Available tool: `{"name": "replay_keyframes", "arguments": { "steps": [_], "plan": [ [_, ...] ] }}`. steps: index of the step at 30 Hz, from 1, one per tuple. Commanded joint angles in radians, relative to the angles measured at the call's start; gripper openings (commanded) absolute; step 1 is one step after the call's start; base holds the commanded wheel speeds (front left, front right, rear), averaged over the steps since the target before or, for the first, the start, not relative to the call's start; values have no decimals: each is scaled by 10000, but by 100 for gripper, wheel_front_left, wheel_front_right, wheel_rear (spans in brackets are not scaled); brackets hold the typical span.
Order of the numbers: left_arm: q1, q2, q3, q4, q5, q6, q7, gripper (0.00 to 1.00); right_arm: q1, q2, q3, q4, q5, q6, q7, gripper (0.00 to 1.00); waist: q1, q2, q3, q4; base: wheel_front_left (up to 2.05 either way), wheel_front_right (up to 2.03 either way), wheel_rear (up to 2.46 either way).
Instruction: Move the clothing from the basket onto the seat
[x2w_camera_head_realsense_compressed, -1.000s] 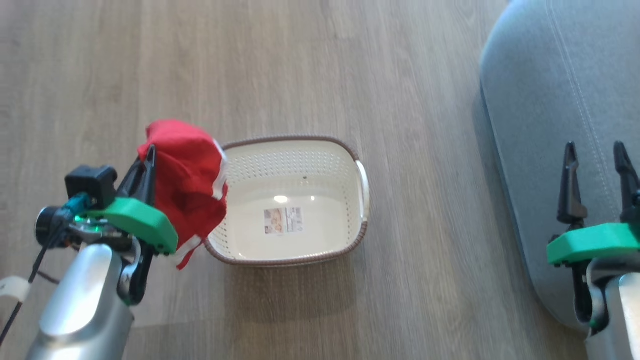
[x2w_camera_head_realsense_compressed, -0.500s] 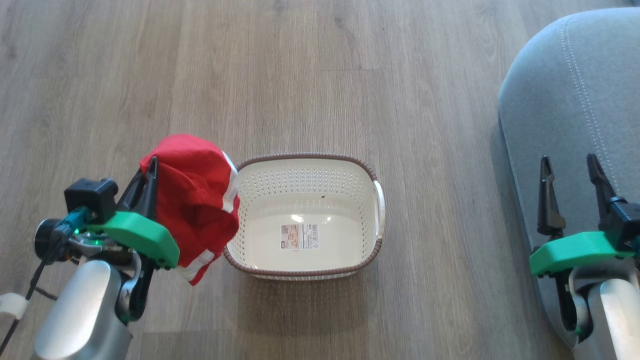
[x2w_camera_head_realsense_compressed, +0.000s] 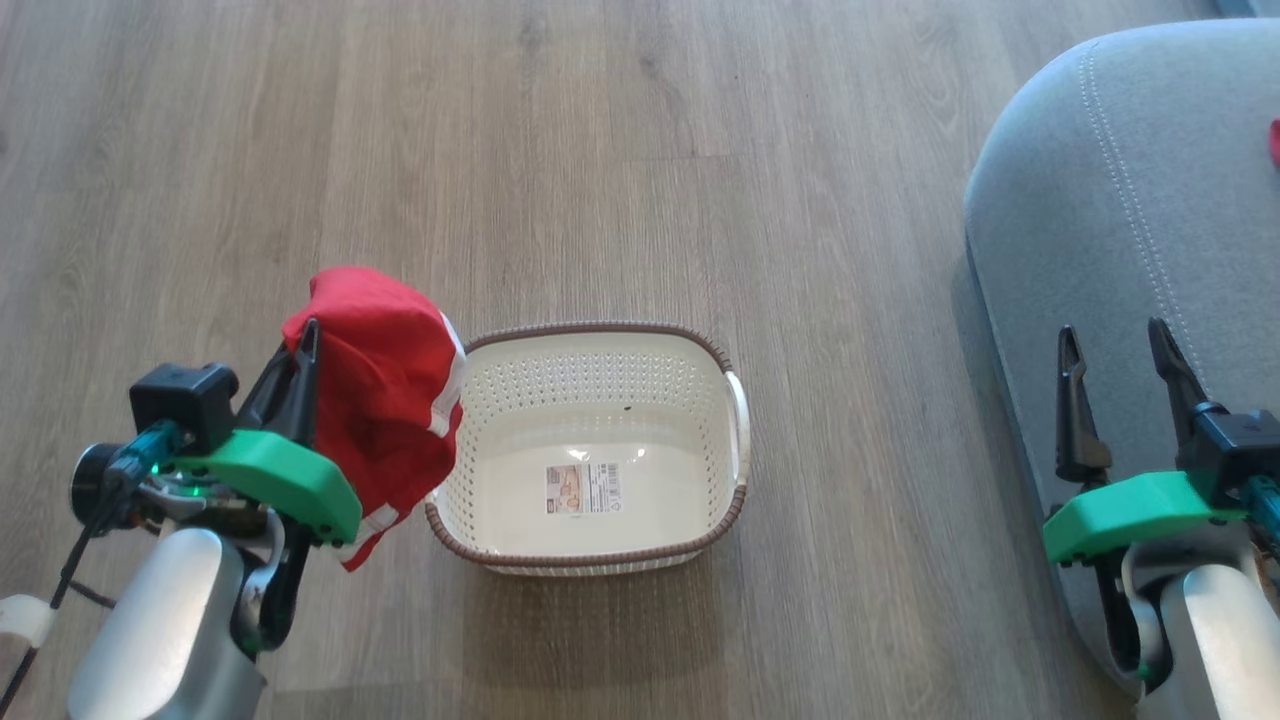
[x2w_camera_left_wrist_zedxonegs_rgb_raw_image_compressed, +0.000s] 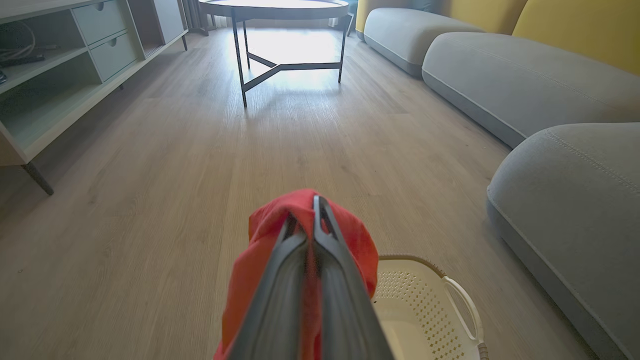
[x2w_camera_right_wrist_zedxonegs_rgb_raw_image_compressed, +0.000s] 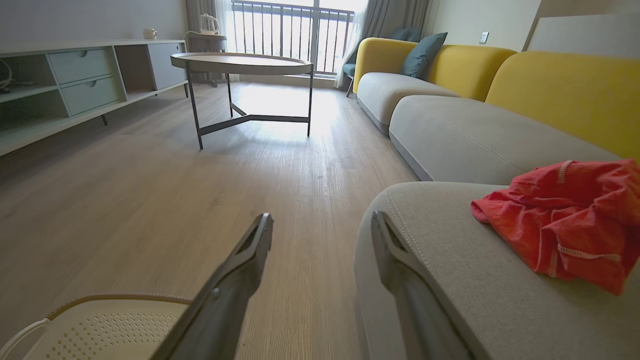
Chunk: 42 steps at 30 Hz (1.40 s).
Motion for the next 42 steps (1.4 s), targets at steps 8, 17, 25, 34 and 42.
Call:
{"name": "replay_keyframes", "arguments": {
  "steps": [8,17,25,34,42],
  "plan": [
    [-613,427,136,-673,-38,12,97,0,-185,-467,733,-295,129,69,-49,100,1,-1,-29,-51,0,0,0],
    [-1277,137,-714,-1419,283,-264,659,0,-1723,-1150,3843,-279,804,69,50,100,1,-1,-68,39,0,0,0],
    [-1763,-458,-1647,-1664,497,-610,965,0,-3362,-1266,6530,-13,1453,69,179,100,1,-1,-75,267,0,0,0],
    [-2181,-1302,-2879,-1529,703,-978,1063,0,-4821,-1224,8577,655,2146,69,120,100,1,-1,-82,617,0,0,0],
    [-2269,-1701,-3749,-1743,799,-1159,1055,0,-5236,-1192,9326,1172,2699,69,37,100,1,-1,-145,768,0,0,0]
  ]
}}
